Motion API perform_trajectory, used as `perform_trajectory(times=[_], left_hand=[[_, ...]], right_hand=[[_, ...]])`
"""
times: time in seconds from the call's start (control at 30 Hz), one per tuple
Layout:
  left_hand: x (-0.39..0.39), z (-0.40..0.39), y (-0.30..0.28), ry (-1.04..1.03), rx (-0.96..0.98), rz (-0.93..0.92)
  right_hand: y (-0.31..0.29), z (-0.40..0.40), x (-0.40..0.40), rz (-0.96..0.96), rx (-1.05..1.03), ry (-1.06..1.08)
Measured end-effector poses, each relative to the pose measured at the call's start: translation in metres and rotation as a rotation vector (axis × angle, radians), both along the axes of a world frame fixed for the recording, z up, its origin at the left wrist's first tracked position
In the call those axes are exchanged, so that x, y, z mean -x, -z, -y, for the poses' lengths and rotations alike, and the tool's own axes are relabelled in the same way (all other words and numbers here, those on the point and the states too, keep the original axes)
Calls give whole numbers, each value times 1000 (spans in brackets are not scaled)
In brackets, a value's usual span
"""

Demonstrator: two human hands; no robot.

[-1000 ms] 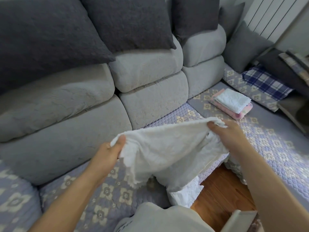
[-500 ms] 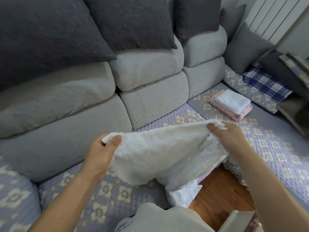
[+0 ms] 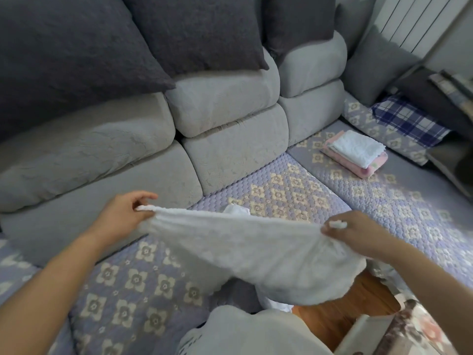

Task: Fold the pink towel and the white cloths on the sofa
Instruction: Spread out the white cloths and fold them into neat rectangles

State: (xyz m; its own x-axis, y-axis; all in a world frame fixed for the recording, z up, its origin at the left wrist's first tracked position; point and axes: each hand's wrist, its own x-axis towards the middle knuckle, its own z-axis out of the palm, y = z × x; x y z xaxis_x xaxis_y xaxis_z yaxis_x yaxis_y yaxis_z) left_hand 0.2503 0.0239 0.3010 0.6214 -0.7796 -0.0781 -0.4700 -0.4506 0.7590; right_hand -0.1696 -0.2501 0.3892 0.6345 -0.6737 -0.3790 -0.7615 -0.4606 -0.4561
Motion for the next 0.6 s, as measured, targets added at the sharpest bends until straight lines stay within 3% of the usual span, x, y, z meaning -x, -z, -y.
perform_trajectory(times=[0.03, 0.1, 0.17, 0.23, 0.37, 0.4, 0.47, 0.53, 0.6], left_hand=[[-1, 2, 6, 56, -85, 106], [-6, 5, 23, 173, -256, 268], [-19, 6, 43, 152, -415, 345], [-32, 12, 61, 43, -450, 366], [7, 45, 52, -217, -392, 378], [22, 58, 45, -220, -392, 311], [45, 93, 35, -309, -529, -106], [62, 135, 21, -446, -467, -603], [66, 191, -14, -376, -228, -817]], right_hand=[[10, 3, 1, 15, 93, 41], [23, -8, 2, -109, 50, -114], [27, -33, 3, -303, -187, -326], [24, -53, 4, -329, -422, -416], [25, -47, 6, -307, -805, -328], [32, -38, 9, -303, -905, -259], [55, -16, 14, -397, -974, -80], [74, 12, 11, -500, -642, 62], [74, 53, 5, -388, -249, 204]])
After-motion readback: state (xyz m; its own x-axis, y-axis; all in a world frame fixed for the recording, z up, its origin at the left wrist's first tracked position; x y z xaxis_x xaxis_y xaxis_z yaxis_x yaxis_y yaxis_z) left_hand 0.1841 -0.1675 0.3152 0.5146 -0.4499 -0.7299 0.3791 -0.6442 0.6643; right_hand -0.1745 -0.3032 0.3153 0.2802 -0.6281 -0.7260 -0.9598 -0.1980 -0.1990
